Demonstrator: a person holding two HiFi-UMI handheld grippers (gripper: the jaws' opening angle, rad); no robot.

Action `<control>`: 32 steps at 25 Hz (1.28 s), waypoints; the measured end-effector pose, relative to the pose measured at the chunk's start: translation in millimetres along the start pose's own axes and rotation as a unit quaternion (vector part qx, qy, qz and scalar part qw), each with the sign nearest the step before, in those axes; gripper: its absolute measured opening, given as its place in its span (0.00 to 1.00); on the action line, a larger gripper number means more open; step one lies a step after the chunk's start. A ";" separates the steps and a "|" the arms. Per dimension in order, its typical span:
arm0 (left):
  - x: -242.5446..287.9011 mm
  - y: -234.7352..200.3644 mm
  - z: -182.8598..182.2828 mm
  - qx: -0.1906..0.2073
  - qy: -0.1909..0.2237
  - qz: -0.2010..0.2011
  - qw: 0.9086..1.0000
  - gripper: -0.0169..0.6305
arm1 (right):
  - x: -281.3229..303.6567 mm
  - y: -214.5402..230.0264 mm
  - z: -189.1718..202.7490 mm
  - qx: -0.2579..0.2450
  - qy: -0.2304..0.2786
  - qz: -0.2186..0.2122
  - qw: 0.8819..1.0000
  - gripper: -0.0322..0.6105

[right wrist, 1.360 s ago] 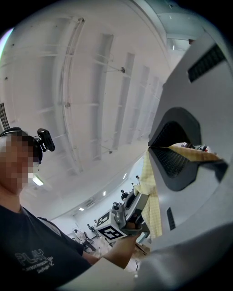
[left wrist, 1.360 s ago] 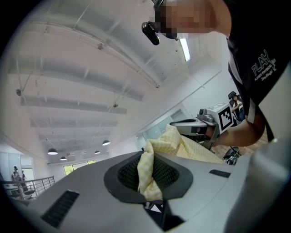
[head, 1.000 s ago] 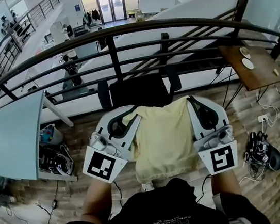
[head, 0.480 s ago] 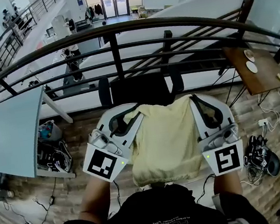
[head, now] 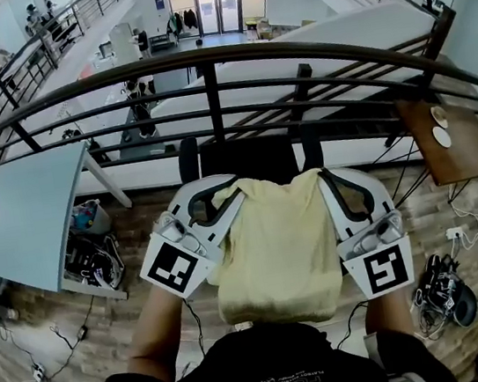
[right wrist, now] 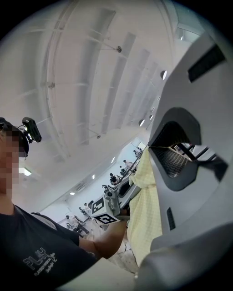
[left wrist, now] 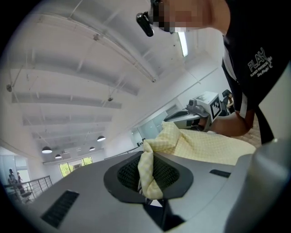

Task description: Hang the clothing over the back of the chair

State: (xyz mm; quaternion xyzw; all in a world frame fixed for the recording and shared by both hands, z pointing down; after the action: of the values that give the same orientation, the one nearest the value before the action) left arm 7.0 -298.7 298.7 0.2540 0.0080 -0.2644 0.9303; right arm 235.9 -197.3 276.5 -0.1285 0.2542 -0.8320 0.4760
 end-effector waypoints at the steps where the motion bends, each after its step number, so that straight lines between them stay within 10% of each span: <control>1: 1.2 -1.6 2.1 -0.017 0.001 0.001 1.000 0.11 | 2.4 1.2 1.0 0.000 0.001 -0.006 1.000 0.08; 12: 19.7 -12.6 40.0 -0.085 -0.053 0.006 0.995 0.11 | 27.5 14.7 31.7 -0.058 -0.048 -0.094 0.993 0.08; 32: 45.9 -17.8 62.1 -0.060 -0.119 0.021 0.991 0.13 | 49.8 36.4 64.3 -0.065 -0.082 -0.162 0.981 0.08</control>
State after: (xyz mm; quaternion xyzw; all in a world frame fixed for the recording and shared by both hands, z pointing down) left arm 30.2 -363.7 337.6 0.1641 -0.0923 -0.2723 0.9436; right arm 266.0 -274.6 309.2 -0.2667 0.2433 -0.8665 0.3447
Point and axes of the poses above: the fingertips, and each gripper's own axes: x forward along the fingers, y to its right, z out of its underside, the point moved 10 cm from there along -x, backward along the fingers, and after that the axes turned 11 degrees about -z, right-handed, at the moved point
